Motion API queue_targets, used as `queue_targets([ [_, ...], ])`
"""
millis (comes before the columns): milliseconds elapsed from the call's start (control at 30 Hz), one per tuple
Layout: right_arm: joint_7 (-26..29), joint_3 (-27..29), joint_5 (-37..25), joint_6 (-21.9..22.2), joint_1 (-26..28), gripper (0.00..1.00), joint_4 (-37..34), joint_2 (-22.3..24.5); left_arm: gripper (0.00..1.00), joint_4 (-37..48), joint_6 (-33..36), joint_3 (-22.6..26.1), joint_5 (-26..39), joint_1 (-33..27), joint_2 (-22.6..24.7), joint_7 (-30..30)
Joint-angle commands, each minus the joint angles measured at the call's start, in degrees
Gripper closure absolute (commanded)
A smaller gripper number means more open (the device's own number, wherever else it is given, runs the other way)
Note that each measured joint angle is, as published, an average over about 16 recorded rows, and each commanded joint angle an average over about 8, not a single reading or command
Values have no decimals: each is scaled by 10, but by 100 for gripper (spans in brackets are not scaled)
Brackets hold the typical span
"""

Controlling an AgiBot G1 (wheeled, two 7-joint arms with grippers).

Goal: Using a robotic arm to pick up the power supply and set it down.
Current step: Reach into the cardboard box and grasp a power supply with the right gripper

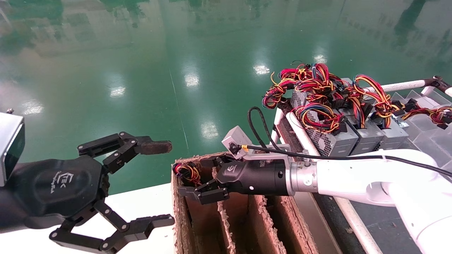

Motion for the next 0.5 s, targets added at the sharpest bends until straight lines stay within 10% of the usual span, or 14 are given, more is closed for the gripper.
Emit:
queue_targets([
  [33,-2,1,2,-2,1,100,-16,-5,0,0,0,0,0,0,0,0],
  [500,-40,1,12,8,15,100,-93,-37,0,0,0,0,0,0,0,0],
])
